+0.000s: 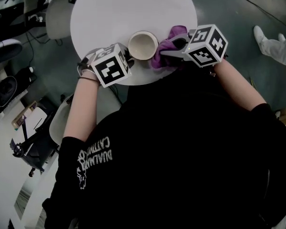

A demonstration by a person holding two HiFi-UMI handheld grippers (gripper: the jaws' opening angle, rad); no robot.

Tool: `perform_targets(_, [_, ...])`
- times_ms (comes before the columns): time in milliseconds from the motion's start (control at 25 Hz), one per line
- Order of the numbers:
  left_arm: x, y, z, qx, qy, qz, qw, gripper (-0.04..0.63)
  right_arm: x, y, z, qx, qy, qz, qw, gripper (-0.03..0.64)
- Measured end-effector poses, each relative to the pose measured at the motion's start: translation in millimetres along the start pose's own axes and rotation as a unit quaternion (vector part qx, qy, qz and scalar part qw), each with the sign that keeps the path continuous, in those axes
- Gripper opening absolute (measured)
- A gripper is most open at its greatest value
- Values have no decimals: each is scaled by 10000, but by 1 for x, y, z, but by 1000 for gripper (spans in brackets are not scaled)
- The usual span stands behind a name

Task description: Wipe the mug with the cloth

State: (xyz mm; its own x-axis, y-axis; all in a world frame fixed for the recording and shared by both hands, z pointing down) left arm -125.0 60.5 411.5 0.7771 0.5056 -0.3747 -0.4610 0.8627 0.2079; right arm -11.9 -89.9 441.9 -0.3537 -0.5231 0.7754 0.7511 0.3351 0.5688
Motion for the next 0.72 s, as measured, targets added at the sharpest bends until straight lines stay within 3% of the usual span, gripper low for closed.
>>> perform_targets(720, [-4, -2, 1, 17, 13, -142, 9999, 78, 33, -40, -6, -279, 11, -176, 9995, 41])
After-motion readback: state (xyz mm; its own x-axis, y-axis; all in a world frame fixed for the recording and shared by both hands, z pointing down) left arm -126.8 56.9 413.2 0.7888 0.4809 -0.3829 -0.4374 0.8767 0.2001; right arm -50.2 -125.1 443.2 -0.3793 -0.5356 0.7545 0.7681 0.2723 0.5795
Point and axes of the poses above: the fingertips, and each gripper's own axes: z forward along the fingers, x to its right, y out of its underside, the point moved 10 cm from there along -z, backward along the fingers, and after that the axes turned 9 degrees about x, right-handed, at the moved point
